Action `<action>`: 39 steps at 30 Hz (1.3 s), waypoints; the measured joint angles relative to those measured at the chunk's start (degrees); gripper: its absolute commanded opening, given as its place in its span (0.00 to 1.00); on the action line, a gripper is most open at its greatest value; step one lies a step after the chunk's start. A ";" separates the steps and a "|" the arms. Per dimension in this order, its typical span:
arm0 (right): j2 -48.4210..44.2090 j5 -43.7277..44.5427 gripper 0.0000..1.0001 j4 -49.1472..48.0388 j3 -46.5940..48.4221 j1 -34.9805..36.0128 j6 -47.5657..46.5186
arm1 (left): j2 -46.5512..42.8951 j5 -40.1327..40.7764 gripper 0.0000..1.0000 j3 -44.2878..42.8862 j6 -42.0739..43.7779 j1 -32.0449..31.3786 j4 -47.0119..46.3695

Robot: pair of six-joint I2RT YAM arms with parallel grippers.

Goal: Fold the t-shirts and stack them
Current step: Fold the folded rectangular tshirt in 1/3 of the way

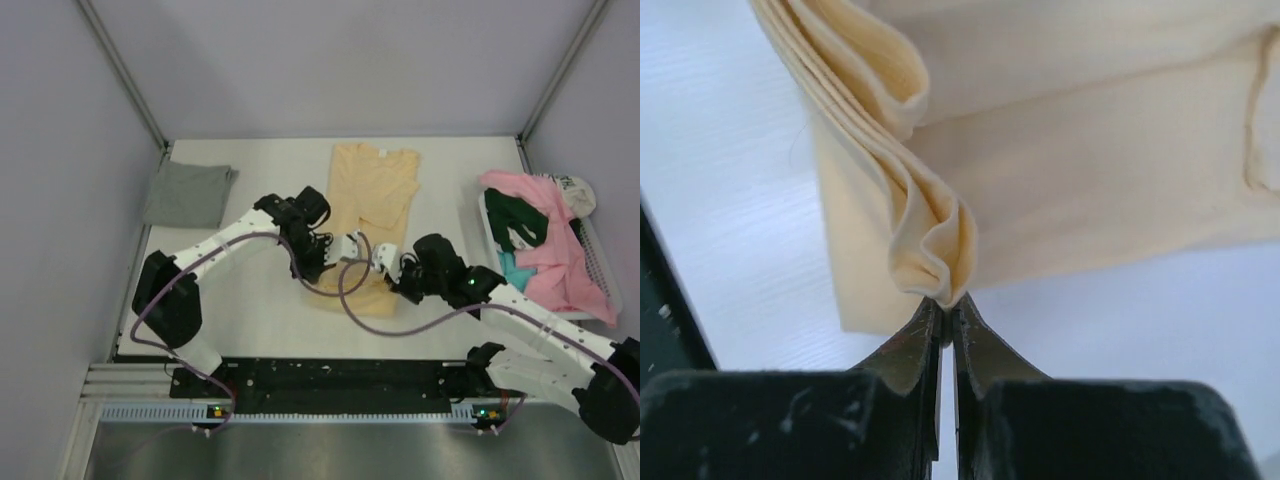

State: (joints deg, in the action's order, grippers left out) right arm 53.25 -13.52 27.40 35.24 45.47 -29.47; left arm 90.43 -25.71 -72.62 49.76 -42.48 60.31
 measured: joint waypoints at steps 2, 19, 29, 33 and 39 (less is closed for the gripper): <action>4.46 -0.81 0.00 -2.64 2.32 -8.17 4.07 | 5.35 0.81 0.00 -6.80 -3.56 3.50 0.26; 37.40 4.68 0.00 -22.25 16.02 -24.90 18.53 | 40.37 5.09 0.00 -44.50 -16.92 13.51 -0.24; 44.50 8.92 0.34 -21.79 23.45 -28.33 21.33 | 40.46 12.48 0.62 -44.63 -21.51 13.90 -9.25; 46.16 10.71 0.37 -20.90 27.85 -32.54 22.64 | 41.11 18.23 0.61 -48.35 -24.81 15.52 -13.64; 36.85 8.33 0.52 -20.15 25.62 -31.98 14.36 | 34.62 10.56 0.54 -46.42 -21.81 20.55 -18.86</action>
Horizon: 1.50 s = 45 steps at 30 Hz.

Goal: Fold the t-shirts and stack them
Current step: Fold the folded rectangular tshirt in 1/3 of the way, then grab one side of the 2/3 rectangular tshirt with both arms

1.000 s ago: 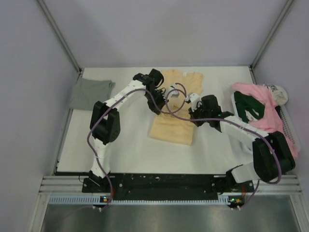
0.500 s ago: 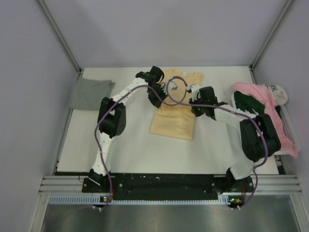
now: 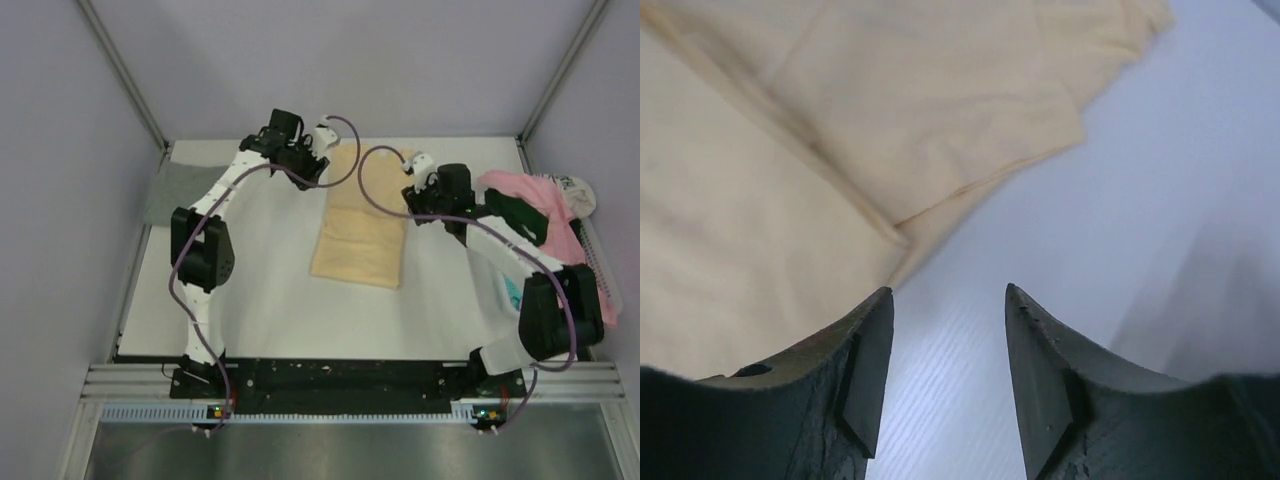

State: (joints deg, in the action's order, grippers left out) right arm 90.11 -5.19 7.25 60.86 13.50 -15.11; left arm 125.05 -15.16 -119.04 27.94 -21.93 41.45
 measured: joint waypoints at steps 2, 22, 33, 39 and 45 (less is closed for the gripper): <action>-8.00 -2.36 0.59 0.13 -5.53 3.39 -6.36 | -7.28 -5.46 0.58 9.27 5.03 0.52 -0.15; -13.46 -3.65 0.29 6.05 -26.69 26.03 -41.31 | -26.16 -8.96 0.71 56.33 38.27 -13.81 -9.49; -11.61 1.55 0.00 8.85 -25.44 26.18 -40.33 | -23.21 -4.55 0.00 56.02 35.04 -14.49 -12.92; -19.06 2.23 0.00 16.63 -24.24 30.23 -37.11 | -26.40 -4.66 0.00 54.71 32.79 -15.91 -5.29; -34.23 2.51 0.00 31.01 -18.23 42.51 -31.89 | -39.47 -8.44 0.00 54.75 32.85 -16.72 9.94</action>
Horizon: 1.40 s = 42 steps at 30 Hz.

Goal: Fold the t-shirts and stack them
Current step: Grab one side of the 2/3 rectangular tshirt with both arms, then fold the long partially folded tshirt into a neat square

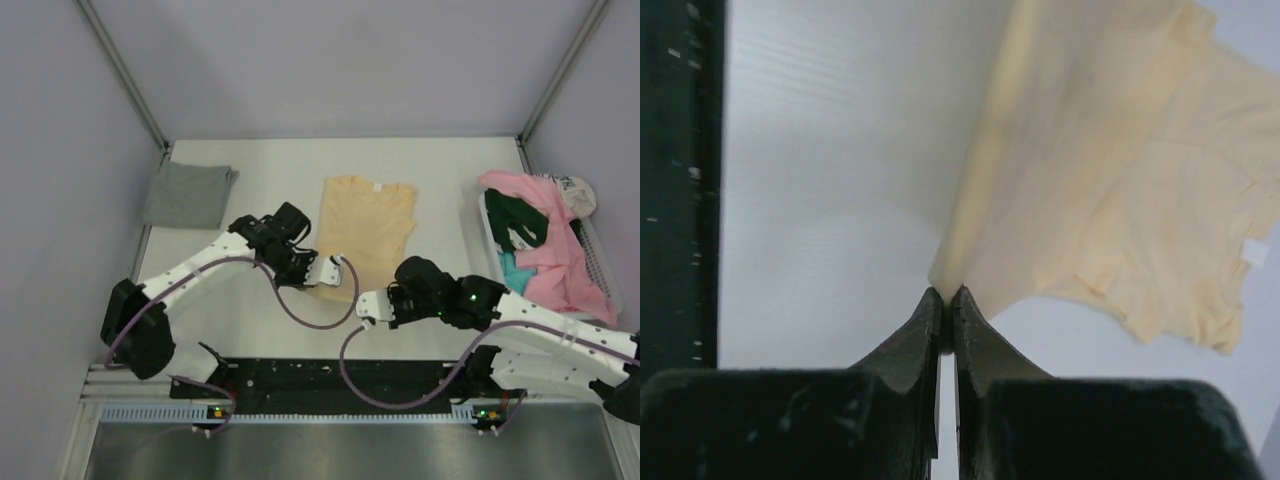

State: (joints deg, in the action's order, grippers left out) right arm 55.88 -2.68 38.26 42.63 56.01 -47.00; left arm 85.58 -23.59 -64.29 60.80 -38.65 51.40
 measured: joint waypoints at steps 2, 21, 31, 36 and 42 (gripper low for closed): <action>-3.26 -0.85 0.00 4.11 2.27 4.57 2.12 | -5.75 -2.29 0.00 0.00 0.37 -0.52 5.92; -7.30 -6.45 0.00 10.43 13.42 -4.98 12.13 | -13.09 -4.33 0.00 -13.60 -15.74 1.88 16.22; 8.85 -10.75 0.00 -3.74 13.60 -28.59 13.86 | 13.64 -3.74 0.00 -33.09 -21.14 10.23 9.35; 18.49 -10.73 0.00 -9.46 13.55 -33.94 16.50 | 27.63 -1.40 0.00 -44.46 -23.30 10.82 8.81; 27.17 -9.84 0.00 -13.66 13.66 -36.17 18.82 | 40.89 1.29 0.06 -54.12 -25.42 11.15 8.72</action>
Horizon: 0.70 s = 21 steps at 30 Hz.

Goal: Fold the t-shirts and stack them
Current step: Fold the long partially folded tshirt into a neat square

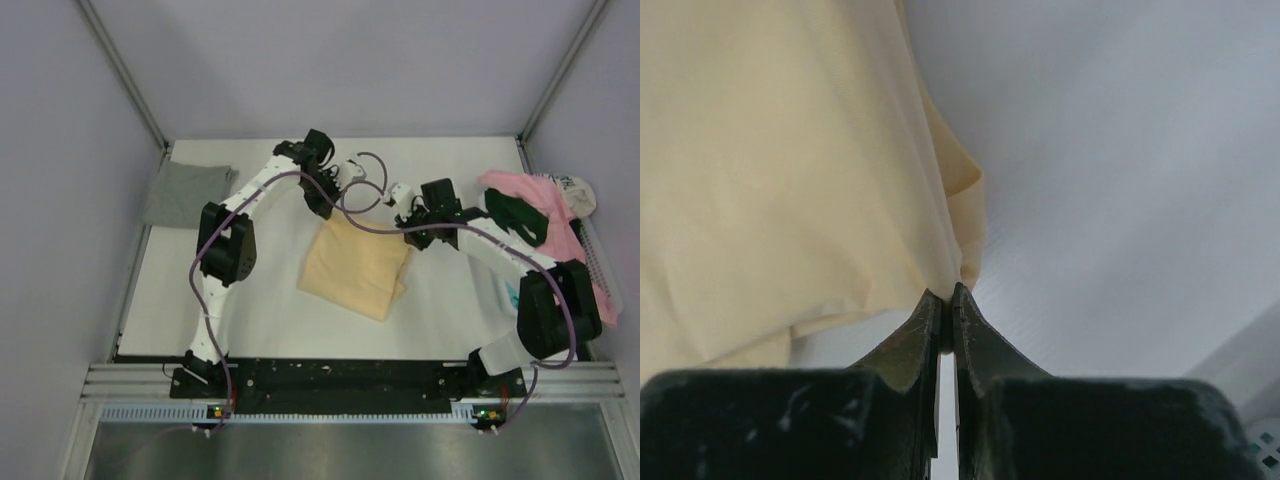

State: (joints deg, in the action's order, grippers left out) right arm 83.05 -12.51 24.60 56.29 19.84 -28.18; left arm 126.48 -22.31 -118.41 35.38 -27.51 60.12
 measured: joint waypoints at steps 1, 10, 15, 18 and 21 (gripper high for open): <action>1.38 0.00 0.00 -0.52 0.07 -0.28 0.44 | 1.51 0.39 0.11 -0.61 -0.35 -0.02 -0.13; 17.35 9.27 0.36 -1.49 10.21 -4.44 10.75 | 5.57 10.03 0.57 -1.99 -3.45 0.85 -5.29; 16.00 13.68 0.45 -0.39 12.09 -6.23 20.37 | 4.35 11.54 0.60 -2.01 -7.30 2.67 -9.42; 10.36 13.16 0.39 0.52 10.45 -6.14 26.99 | -0.92 8.37 0.48 5.22 -10.69 3.78 -12.02; 2.71 10.21 0.21 -0.55 4.79 -5.95 32.41 | -8.37 2.64 0.29 15.17 -14.58 4.63 -15.28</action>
State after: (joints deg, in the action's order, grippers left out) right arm 85.76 -2.31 24.05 61.08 13.89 4.23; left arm 118.10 -19.66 -103.24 20.80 -22.87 44.84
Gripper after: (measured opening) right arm 0.362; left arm 0.432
